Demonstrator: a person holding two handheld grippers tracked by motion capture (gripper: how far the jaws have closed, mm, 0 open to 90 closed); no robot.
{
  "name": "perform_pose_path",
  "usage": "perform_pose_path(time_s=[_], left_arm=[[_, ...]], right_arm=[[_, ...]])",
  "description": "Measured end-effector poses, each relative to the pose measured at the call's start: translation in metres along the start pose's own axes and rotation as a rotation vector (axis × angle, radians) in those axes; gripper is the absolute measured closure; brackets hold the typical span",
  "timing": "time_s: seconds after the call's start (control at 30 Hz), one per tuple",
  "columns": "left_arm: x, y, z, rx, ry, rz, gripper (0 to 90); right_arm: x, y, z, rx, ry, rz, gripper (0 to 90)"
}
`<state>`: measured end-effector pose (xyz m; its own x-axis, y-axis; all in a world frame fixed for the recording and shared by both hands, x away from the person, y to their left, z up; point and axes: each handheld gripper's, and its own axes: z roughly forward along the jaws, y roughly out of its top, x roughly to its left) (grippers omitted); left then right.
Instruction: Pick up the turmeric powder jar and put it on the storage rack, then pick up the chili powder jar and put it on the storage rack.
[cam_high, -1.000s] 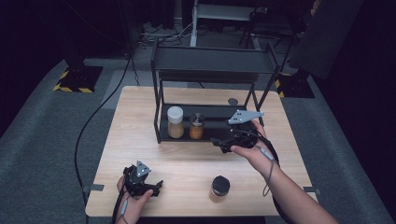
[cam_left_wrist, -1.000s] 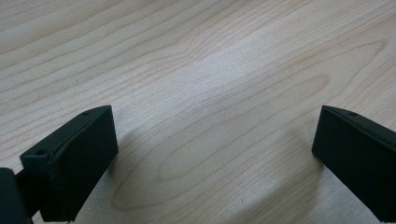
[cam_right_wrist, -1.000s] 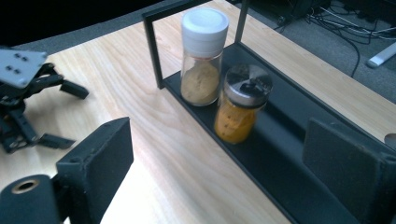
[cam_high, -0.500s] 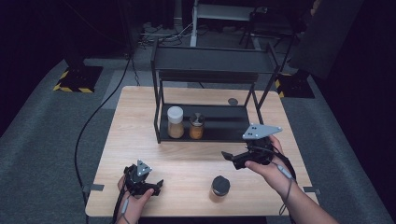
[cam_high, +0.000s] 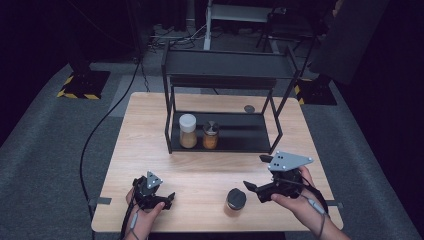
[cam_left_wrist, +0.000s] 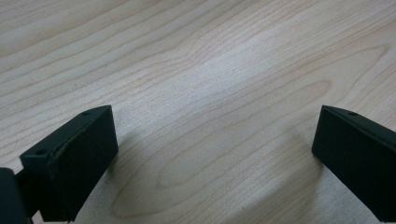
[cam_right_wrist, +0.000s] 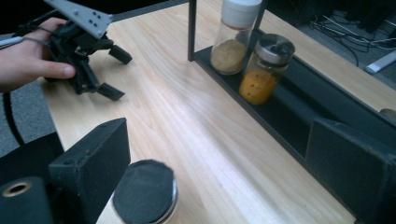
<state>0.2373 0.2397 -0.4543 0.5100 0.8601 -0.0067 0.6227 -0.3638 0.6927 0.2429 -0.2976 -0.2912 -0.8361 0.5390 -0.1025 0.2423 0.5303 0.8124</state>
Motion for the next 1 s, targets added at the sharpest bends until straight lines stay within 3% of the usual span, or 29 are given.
perform_pose_path(time_s=[0.73, 1.0], left_arm=[[0.000, 0.000, 0.000, 0.000, 0.000, 0.000, 0.0], [0.000, 0.000, 0.000, 0.000, -0.001, -0.002, 0.0]], right_arm=[[0.022, -0.034, 0.014, 0.026, 0.045, -0.019, 5.7], [0.027, -0.049, 0.029, 0.043, 0.029, -0.041, 5.4]])
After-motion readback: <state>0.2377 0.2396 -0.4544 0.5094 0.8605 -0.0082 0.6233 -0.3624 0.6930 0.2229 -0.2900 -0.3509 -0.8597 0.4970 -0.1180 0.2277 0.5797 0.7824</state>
